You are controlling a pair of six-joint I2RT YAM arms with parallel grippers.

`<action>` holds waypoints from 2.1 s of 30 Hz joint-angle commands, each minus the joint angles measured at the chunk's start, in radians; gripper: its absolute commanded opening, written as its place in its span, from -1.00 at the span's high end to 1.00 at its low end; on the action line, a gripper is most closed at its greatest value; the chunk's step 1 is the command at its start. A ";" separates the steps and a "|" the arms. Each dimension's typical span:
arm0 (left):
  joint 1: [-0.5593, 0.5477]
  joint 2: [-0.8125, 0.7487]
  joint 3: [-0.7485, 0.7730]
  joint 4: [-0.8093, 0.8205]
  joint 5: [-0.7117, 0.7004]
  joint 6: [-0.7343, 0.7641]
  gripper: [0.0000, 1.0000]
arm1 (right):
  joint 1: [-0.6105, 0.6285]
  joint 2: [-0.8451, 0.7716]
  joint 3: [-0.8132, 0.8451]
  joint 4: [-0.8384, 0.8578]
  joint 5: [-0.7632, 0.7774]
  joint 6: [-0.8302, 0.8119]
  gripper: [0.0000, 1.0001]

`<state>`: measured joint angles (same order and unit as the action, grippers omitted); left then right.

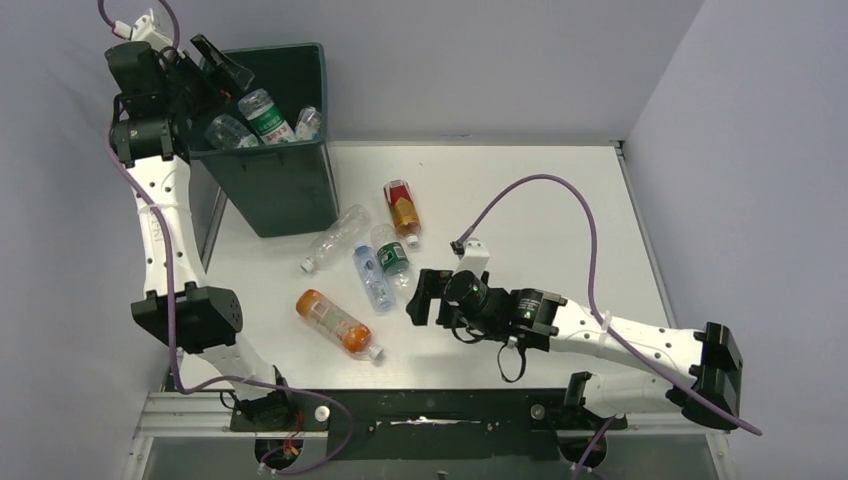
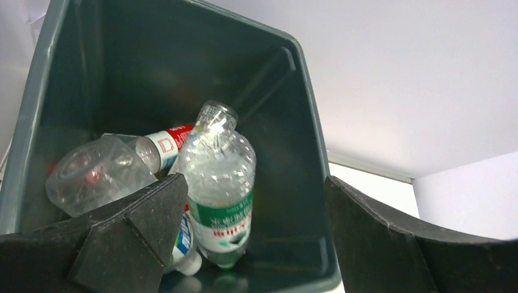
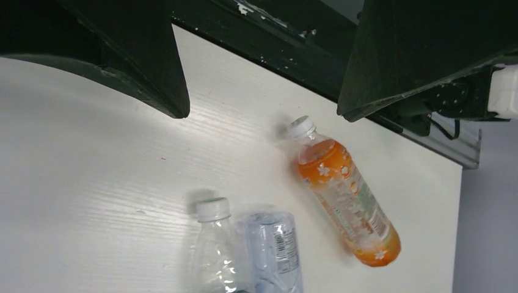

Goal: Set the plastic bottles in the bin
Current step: Place the plastic bottle in the trash bin, then pick up the plastic bottle at the center of the board.

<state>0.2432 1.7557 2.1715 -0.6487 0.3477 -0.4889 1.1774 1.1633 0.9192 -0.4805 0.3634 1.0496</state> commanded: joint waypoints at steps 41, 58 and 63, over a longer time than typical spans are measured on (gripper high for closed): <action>-0.228 -0.669 -0.796 0.034 0.153 -0.034 -0.69 | -0.249 0.647 0.250 0.179 -0.322 -0.368 0.05; -0.308 -0.596 -0.813 0.041 0.199 -0.055 -0.69 | -0.202 0.459 0.258 0.076 -0.182 -0.403 0.56; -0.356 -0.592 -0.826 0.063 0.189 -0.081 -0.69 | -0.178 0.387 0.274 0.049 -0.148 -0.404 0.56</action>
<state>-0.0799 1.1629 1.3468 -0.6464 0.5213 -0.5449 0.9802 1.6264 1.1431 -0.4225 0.1539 0.6624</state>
